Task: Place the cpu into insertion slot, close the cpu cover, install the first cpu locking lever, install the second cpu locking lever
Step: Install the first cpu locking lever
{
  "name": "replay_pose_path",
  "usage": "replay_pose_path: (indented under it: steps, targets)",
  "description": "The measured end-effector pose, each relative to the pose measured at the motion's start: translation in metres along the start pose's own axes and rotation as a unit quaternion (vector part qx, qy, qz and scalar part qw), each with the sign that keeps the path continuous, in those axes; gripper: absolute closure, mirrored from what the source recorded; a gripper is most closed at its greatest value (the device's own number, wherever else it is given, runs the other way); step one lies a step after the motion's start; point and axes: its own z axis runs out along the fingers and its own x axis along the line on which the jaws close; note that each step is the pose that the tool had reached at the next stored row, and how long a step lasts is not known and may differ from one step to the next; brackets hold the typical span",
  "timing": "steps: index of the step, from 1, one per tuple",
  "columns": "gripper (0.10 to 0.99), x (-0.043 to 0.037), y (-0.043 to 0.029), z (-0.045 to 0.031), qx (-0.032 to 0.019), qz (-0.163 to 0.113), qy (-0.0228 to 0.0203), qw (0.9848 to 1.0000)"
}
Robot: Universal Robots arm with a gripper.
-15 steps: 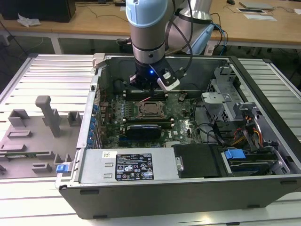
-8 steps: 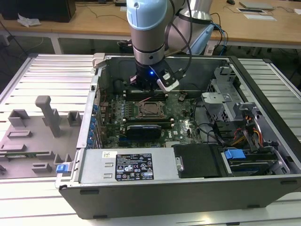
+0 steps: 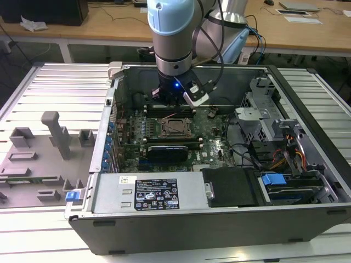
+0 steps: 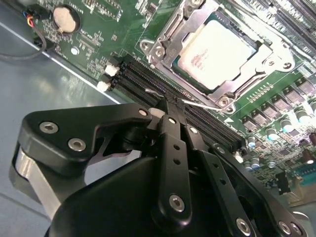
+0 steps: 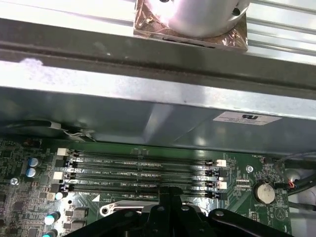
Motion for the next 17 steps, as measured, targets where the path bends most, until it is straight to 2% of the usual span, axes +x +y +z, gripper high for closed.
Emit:
replay_pose_path:
  steps: [1, 4, 7, 9, 10, 17]
  targets:
    - [0.980, 0.0001, -0.0001, 0.0003, 0.0029, 0.005, -0.0026, 1.0000]
    - [0.980, 0.0004, -0.0006, 0.0022, 0.0059, 0.019, -0.0085, 0.9998]
    - [0.980, 0.0009, -0.0012, 0.0062, 0.0106, 0.043, -0.0157, 0.9989]
    - [0.980, 0.0010, -0.0010, 0.0069, 0.0129, 0.046, -0.0176, 0.9987]
    - [0.980, 0.0011, -0.0006, 0.0080, 0.0161, 0.049, -0.0199, 0.9984]
    - [0.980, 0.0011, 0.0047, 0.0112, 0.0199, 0.064, -0.0241, 0.9974]
